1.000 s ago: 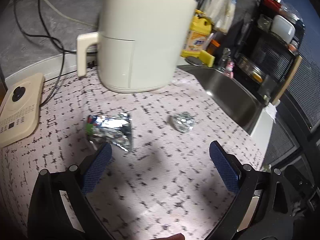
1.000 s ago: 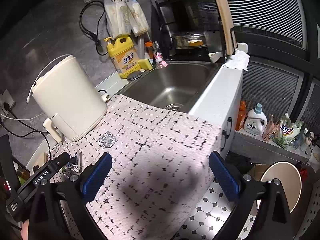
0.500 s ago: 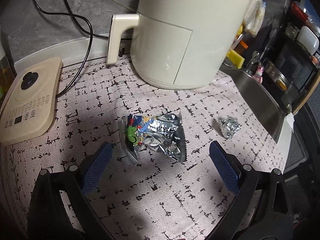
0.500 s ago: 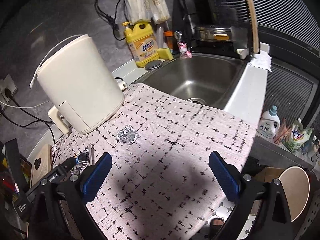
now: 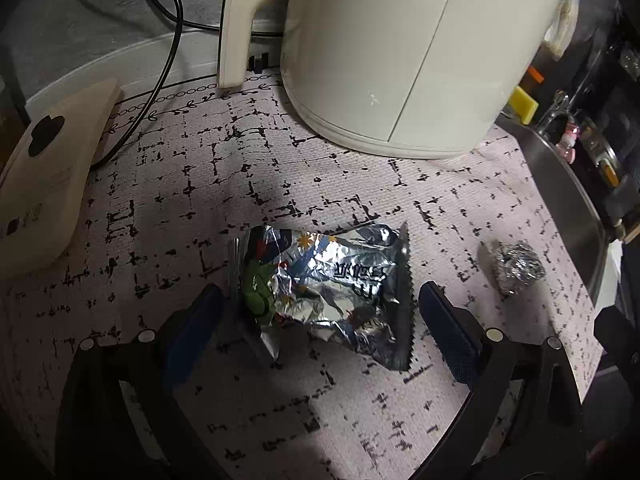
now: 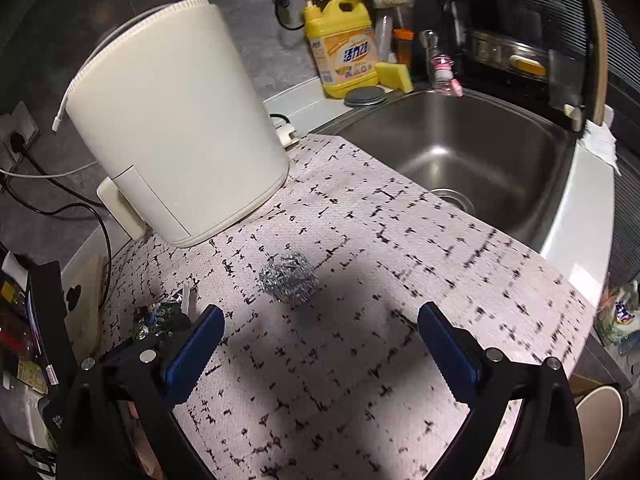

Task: Collect trash
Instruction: 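Close the left tool on the foil snack wrapper, then grasp the small foil ball with the right tool while the left tool lifts the wrapper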

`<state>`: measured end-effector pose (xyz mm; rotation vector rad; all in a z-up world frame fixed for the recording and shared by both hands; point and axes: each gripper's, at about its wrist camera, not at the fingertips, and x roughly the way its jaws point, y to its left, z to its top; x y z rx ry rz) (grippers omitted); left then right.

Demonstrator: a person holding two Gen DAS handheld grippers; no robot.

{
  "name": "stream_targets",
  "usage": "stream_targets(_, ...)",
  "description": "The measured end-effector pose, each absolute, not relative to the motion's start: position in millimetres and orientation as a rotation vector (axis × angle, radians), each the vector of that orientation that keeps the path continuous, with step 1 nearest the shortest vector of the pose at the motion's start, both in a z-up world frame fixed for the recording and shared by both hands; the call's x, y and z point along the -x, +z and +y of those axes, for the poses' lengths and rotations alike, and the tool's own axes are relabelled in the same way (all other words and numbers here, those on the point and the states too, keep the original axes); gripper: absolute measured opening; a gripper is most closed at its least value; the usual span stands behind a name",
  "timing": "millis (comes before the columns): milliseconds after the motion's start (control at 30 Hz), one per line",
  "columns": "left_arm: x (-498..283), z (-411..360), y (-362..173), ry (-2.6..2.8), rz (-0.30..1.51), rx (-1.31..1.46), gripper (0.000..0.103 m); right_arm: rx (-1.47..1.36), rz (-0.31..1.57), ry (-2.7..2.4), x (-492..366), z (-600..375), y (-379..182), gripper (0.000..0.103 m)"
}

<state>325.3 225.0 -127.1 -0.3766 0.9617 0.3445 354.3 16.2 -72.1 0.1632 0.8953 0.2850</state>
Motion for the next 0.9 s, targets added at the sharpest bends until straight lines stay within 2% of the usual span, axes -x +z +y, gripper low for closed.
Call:
stream_targets(67,-329,227,-128,0.366,0.963,0.376,0.093,-0.146,0.902,0.305,-364,22,-75,0.095)
stream_targets(133,-332,228,-127,0.390,0.958,0.363,0.083,-0.136,0.910,0.320,-370,28,-78,0.095)
stream_targets(233,-333,232,-122,0.397,0.941,0.367,0.065,-0.123,0.927,0.336,-381,37,-85,0.095)
stream_targets(267,-333,234,-119,0.392,0.934,0.366,0.051,-0.116,0.933,0.342,-384,40,-88,0.095)
stream_targets(300,-334,237,-118,0.396,0.934,0.366,0.044,-0.111,0.937,0.347,-386,43,-90,0.095)
stream_targets(400,-333,245,-113,0.412,0.919,0.383,0.035,-0.093,0.950,0.364,-392,53,-96,0.095)
stream_targets(567,-328,257,-109,0.474,0.899,0.391,0.034,-0.072,0.961,0.381,-402,66,-105,0.094)
stream_targets(733,-319,268,-100,0.516,0.888,0.385,0.034,-0.057,0.972,0.340,-418,71,-117,0.087)
stream_targets(767,-315,270,-97,0.520,0.877,0.388,0.034,-0.056,0.975,0.332,-421,71,-118,0.084)
stream_targets(833,-310,274,-94,0.525,0.869,0.392,0.034,-0.048,0.980,0.316,-426,71,-121,0.069)
stream_targets(900,-306,277,-94,0.530,0.870,0.394,0.034,-0.036,0.975,0.300,-428,73,-121,0.046)
